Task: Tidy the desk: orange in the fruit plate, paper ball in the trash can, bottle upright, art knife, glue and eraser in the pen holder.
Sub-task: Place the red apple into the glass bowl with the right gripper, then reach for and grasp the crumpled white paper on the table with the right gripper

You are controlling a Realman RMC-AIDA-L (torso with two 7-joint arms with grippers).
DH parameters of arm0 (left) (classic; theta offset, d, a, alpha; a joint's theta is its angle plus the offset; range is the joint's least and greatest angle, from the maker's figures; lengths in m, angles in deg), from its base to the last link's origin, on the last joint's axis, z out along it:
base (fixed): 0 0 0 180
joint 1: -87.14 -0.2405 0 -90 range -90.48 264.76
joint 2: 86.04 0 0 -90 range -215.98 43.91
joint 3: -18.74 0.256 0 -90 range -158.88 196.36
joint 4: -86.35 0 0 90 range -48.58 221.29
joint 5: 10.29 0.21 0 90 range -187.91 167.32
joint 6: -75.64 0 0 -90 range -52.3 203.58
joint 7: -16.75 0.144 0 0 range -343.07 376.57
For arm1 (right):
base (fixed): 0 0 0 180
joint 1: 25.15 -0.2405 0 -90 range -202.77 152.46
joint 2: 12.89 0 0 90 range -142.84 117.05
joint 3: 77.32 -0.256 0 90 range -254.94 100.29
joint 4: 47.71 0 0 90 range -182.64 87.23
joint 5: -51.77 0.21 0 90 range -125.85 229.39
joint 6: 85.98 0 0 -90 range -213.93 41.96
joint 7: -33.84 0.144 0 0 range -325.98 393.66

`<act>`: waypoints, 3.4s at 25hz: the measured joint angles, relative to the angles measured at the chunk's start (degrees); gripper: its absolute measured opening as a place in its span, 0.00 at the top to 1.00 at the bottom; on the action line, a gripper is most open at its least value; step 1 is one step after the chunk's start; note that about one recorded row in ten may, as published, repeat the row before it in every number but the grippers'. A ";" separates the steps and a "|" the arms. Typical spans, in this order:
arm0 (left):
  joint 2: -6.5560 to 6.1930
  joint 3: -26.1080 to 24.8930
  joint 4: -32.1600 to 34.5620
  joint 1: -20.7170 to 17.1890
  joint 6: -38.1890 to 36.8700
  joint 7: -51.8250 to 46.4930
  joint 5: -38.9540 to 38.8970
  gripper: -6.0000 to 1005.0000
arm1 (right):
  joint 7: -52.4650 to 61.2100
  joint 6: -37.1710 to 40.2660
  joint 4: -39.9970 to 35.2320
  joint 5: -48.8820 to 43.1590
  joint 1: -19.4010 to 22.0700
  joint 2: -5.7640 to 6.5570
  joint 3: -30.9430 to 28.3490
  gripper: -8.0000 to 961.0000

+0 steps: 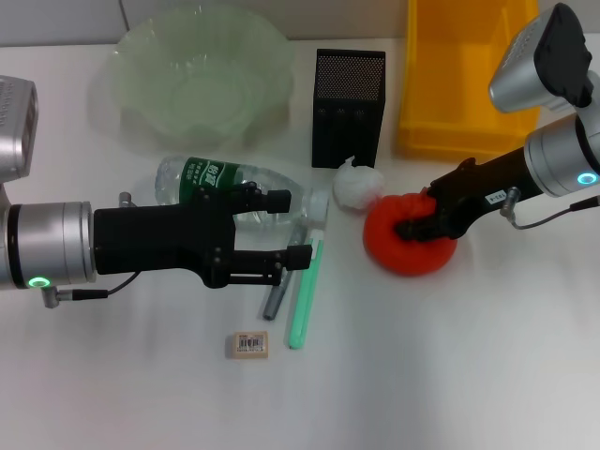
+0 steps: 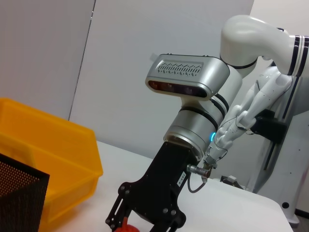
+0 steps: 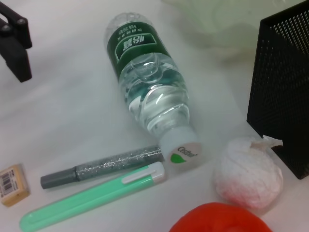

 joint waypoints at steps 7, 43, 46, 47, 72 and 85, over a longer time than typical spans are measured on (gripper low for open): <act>0.00 0.00 0.00 0.13 0.00 0.00 -0.06 0.18 | 0.00 4.38 -3.60 1.36 0.67 0.25 -0.98 0.65; 0.17 -2.34 -1.48 -1.13 0.34 3.75 -3.81 0.18 | -26.83 -29.00 18.45 49.65 -24.06 -0.47 -6.15 0.94; 0.18 -2.37 -1.49 -1.15 0.46 3.76 -3.87 0.18 | -26.84 -31.98 19.58 49.66 -27.03 -0.49 -5.30 0.95; 0.20 -2.37 -1.50 -1.15 0.52 3.77 -3.88 0.18 | -26.88 -33.00 19.78 49.67 -28.12 -0.50 -5.00 0.95; 0.27 -2.37 -3.32 -1.64 0.80 4.65 -6.77 0.18 | -30.78 -35.50 19.39 55.59 -31.30 -0.39 -4.15 0.64; 0.17 -2.37 -3.44 -1.75 0.47 4.66 -6.90 0.18 | -30.83 -35.64 19.66 55.58 -30.55 -0.24 -4.19 0.30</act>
